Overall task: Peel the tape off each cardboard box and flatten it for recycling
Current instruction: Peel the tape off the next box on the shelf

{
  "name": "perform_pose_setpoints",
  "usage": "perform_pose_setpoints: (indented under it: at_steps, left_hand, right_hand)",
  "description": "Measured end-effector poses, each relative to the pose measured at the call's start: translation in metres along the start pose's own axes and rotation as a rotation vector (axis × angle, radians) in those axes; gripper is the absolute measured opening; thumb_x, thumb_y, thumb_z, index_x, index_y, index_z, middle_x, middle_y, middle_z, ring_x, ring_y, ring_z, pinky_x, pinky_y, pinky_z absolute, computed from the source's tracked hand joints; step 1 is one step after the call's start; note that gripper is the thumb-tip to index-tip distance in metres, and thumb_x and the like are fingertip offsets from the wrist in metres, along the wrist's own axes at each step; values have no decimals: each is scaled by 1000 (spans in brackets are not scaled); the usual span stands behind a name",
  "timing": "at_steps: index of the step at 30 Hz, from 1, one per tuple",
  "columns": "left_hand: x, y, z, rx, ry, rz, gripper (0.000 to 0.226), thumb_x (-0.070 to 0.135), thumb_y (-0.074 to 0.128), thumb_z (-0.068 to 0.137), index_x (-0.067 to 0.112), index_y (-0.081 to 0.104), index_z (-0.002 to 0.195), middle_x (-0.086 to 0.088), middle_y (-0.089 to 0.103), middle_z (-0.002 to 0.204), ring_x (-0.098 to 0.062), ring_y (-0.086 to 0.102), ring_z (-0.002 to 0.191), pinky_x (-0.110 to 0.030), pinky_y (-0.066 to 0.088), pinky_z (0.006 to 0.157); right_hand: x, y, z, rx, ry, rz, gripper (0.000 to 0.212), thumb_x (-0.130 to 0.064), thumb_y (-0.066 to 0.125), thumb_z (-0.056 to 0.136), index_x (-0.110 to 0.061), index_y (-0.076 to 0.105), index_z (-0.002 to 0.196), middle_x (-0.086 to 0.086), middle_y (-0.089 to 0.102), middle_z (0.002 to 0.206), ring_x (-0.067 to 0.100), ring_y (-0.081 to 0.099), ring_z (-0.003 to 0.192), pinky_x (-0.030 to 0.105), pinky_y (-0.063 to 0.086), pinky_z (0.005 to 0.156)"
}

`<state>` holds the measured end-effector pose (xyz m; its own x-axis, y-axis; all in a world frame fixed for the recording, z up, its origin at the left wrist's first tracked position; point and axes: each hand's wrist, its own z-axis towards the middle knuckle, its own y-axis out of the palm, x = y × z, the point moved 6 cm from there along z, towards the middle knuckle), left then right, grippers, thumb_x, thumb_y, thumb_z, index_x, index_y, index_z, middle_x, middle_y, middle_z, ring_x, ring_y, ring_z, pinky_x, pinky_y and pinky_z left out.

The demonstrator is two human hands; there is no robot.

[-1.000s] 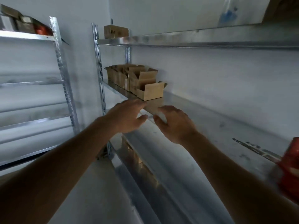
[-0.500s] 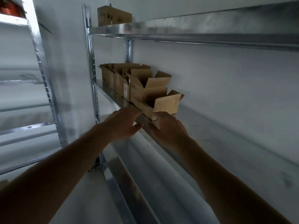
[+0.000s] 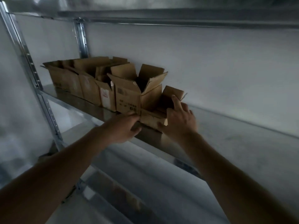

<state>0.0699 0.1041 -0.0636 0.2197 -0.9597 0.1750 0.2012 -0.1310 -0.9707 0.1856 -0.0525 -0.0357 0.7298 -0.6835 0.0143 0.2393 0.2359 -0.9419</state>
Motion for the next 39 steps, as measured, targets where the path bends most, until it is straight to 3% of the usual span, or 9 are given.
perform_pose_setpoints:
  at_steps: [3, 5, 7, 11, 17, 24, 30, 35, 39]
  left_hand:
    - [-3, 4, 14, -27, 62, -37, 42, 44, 55, 103, 28, 54, 141, 6, 57, 138, -15, 57, 122, -41, 52, 99]
    - [1, 6, 20, -19, 105, -53, 49, 42, 56, 103, 27, 48, 149, 6, 51, 149, -15, 51, 132, -40, 48, 106]
    - [3, 6, 23, 1, 137, -58, 55, 42, 56, 104, 26, 44, 154, 6, 47, 155, -14, 46, 140, -35, 43, 107]
    - [9, 11, 28, -6, 164, -50, 49, 42, 57, 102, 28, 47, 149, 7, 51, 150, -12, 51, 132, -26, 37, 91]
    - [29, 10, 37, -20, 154, -67, 47, 43, 58, 101, 25, 51, 144, 4, 52, 143, -14, 56, 122, -33, 50, 94]
    - [56, 10, 46, 16, 191, -39, 54, 44, 55, 102, 18, 47, 149, -2, 48, 150, -19, 54, 130, -38, 51, 101]
    - [97, 13, 45, 17, 282, -46, 62, 45, 56, 102, 15, 41, 155, -7, 46, 154, -25, 52, 134, -40, 50, 103]
    - [149, 27, 37, -18, 412, -59, 66, 44, 57, 102, 16, 36, 158, -8, 44, 156, -27, 55, 132, -39, 50, 104]
    - [193, 33, 26, -51, 505, -79, 67, 45, 56, 102, 17, 34, 159, -8, 43, 157, -28, 53, 134, -41, 49, 105]
  right_hand:
    - [10, 2, 1, -1, 187, -16, 37, -41, 70, 95, -24, 63, 128, 12, 8, 170, 39, 31, 147, 50, 46, 110]
    - [15, 6, 2, -30, 291, 62, 49, -18, 69, 96, -28, 53, 141, 17, 7, 168, 47, 32, 146, 52, 49, 108]
    - [18, 13, 4, -62, 375, 222, 61, -7, 65, 95, -33, 49, 147, 19, 23, 158, 47, 45, 135, 49, 53, 103]
    - [22, 25, 5, -50, 406, 432, 44, -30, 74, 95, -26, 59, 136, 10, 52, 127, 27, 57, 104, 38, 56, 91]
    - [34, 15, -7, 135, 354, 344, 23, -33, 74, 95, -19, 71, 113, 6, 53, 121, 15, 50, 85, 27, 45, 75]
    - [57, 2, -28, 197, 298, 333, 20, -24, 74, 96, -20, 74, 116, 5, 58, 125, 16, 58, 90, 23, 52, 76]
    - [81, -17, -73, 254, 349, 297, 17, -29, 76, 94, -21, 75, 109, 4, 57, 129, 11, 49, 85, 8, 32, 61]
    - [105, -41, -130, 299, 453, 227, 19, -28, 76, 94, -21, 75, 112, 4, 55, 134, 19, 61, 92, 24, 56, 72]
    - [124, -61, -177, 298, 564, 162, 22, -27, 78, 93, -20, 76, 114, 4, 53, 137, 25, 64, 94, 26, 55, 72]
